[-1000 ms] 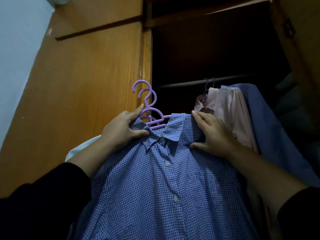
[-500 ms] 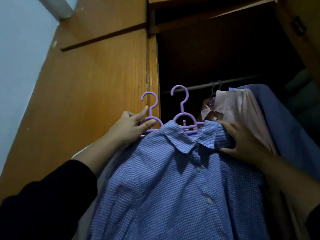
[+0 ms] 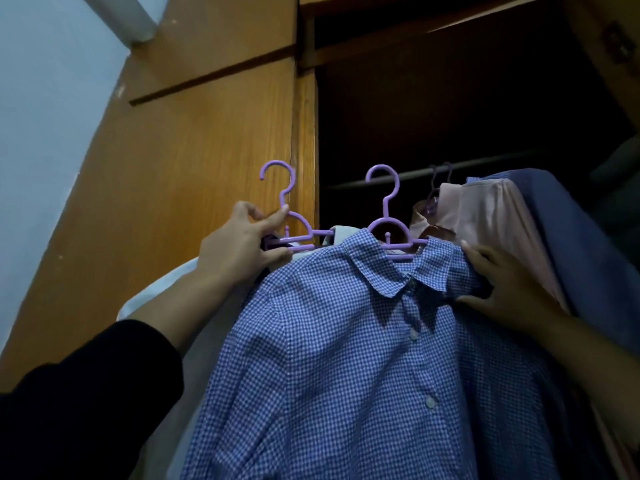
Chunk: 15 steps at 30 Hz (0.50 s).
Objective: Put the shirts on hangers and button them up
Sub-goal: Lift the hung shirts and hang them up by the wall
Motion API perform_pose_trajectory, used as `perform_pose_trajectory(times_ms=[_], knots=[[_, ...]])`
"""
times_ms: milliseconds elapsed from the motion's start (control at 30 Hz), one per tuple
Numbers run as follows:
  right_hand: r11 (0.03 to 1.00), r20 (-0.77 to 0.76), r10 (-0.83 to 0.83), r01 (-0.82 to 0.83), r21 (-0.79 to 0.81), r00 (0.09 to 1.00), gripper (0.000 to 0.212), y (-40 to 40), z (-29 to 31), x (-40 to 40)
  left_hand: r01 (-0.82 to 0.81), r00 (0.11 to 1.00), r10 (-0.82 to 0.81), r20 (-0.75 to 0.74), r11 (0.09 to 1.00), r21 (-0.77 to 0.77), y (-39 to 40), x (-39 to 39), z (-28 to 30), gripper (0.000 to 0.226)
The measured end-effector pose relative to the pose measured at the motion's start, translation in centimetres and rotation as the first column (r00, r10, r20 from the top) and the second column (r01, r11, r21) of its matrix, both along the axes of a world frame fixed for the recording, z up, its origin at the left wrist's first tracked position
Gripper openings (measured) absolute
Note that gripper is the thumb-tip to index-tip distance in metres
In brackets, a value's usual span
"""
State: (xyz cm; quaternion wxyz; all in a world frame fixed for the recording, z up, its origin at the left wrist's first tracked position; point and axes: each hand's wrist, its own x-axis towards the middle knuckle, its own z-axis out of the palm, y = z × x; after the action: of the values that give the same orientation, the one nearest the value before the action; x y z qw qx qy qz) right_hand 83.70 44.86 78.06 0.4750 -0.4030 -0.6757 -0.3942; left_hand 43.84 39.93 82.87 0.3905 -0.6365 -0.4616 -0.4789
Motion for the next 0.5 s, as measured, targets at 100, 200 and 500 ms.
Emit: perform_pose_trajectory(times_ms=[100, 200, 500], knots=[[0.999, -0.058, -0.037, 0.034, -0.036, 0.998, 0.095, 0.3, 0.9, 2.1, -0.059, 0.998, 0.059, 0.009, 0.998, 0.015, -0.1, 0.0, 0.9, 0.069], [0.991, -0.118, -0.133, 0.128, -0.048, 0.984, 0.093, 0.6, 1.5, 4.2, -0.066, 0.997, 0.066, 0.048, 0.998, 0.002, 0.2, 0.2, 1.3, 0.075], [0.957, -0.379, -0.29, 0.26, -0.13, 0.879, 0.097, 2.6, 2.7, 5.9, -0.13, 0.987, 0.129, 0.097, 0.992, 0.005, 0.1, 1.2, 1.7, 0.078]])
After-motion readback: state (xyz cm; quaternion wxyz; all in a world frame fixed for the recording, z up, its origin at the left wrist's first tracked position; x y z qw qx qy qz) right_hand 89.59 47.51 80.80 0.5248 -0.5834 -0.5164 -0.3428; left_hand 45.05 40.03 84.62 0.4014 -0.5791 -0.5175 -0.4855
